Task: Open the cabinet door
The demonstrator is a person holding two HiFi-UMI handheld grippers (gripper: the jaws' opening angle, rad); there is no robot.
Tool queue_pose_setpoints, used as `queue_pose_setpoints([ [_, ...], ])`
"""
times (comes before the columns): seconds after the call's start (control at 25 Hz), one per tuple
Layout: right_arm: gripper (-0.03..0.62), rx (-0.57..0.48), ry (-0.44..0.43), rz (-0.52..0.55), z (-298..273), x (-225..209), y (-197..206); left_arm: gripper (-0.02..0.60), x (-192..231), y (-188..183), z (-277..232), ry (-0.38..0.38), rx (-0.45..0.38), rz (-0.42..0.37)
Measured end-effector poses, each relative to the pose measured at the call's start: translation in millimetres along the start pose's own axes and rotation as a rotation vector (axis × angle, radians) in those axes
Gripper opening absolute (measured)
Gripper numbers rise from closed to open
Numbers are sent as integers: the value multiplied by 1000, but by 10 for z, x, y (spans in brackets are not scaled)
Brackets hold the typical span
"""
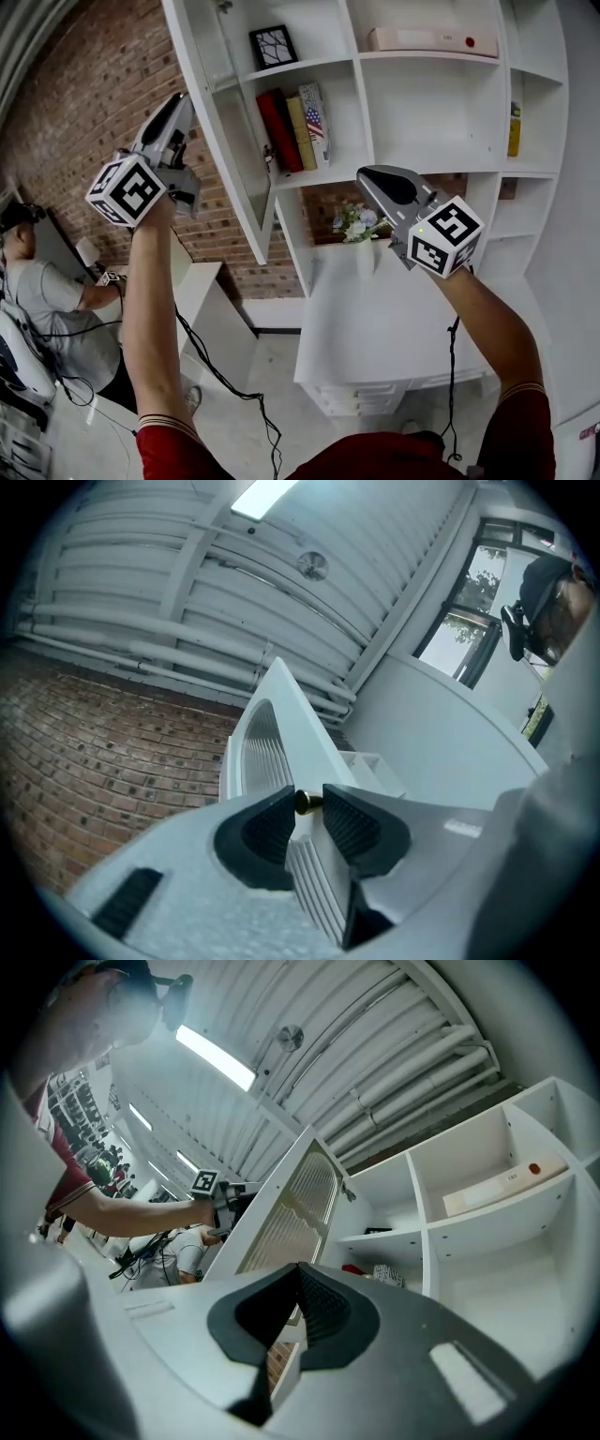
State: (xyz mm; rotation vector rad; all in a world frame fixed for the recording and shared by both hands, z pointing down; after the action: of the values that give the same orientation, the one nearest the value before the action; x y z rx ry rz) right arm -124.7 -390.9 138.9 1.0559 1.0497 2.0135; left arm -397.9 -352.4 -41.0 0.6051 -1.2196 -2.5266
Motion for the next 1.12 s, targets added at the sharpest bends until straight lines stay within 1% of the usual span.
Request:
queue_pose_setpoints([
  [0.16, 12, 12, 0, 1, -77, 118, 3, 84, 217, -75, 192, -42, -7, 0],
  [0.32, 12, 23, -3, -1, -148, 142, 43, 67, 418, -121, 305, -108, -7, -8],
  [0.52, 12, 35, -1, 5, -196, 180, 81, 67, 472, -182, 362, -140, 13, -45],
  [0.72, 12, 42, 22, 6, -146, 135, 73, 61, 417, -146, 458, -151, 39, -59],
  [0.92, 12, 71, 41, 6, -91, 65, 55, 54, 252, -45, 574, -146, 67, -60],
  [1.04, 13, 68, 51, 6, -72, 22, -27, 45, 79, -61, 674, -139, 77, -75],
  [1.12, 12, 58, 51, 0, -25, 11, -101, 33, -126, -94, 755, -130, 83, -81],
])
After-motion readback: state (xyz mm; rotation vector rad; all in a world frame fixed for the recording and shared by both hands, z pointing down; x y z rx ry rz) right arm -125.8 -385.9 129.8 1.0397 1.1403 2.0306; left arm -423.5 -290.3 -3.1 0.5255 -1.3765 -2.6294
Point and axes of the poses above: the fingertips, and each gripper's own axes: z backward along the fingers, x to its left, y out of its underside, the point moved 4 cm from there along z, backward along the fingers, and after that the axes turned 5 degrees about -y, right-handed, at the moved point
